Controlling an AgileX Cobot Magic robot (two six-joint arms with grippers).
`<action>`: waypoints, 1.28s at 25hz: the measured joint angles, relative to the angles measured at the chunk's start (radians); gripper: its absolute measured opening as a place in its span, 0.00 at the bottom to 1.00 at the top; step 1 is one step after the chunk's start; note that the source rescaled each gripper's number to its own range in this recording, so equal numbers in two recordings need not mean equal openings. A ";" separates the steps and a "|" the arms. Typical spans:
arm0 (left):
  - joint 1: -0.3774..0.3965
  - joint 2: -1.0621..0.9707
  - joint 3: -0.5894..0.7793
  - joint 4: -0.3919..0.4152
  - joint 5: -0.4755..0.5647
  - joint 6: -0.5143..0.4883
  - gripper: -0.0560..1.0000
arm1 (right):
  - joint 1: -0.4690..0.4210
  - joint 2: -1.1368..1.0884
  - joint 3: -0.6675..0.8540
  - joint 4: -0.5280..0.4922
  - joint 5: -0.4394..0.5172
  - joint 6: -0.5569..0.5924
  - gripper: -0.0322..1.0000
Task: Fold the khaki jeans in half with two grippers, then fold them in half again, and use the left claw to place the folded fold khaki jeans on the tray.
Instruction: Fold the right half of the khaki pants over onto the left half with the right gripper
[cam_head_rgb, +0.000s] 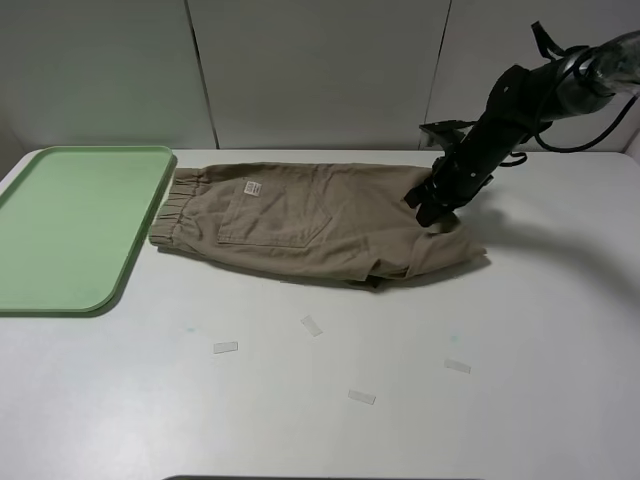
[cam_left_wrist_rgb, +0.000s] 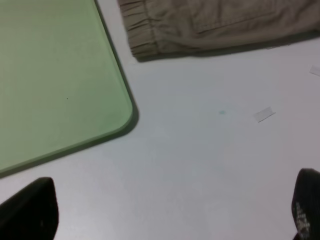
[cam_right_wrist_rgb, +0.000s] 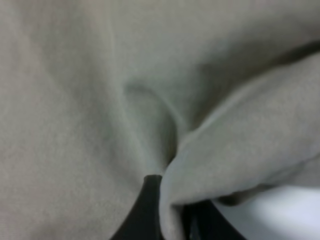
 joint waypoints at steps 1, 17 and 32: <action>0.000 0.000 0.000 0.000 0.000 0.000 0.94 | -0.010 -0.011 0.004 -0.051 0.016 0.013 0.07; 0.000 0.000 0.000 0.001 0.000 0.000 0.94 | -0.078 -0.190 0.037 -0.573 0.195 0.258 0.07; 0.000 0.000 0.000 0.001 0.000 0.000 0.94 | 0.198 -0.192 -0.098 -0.583 0.211 0.451 0.07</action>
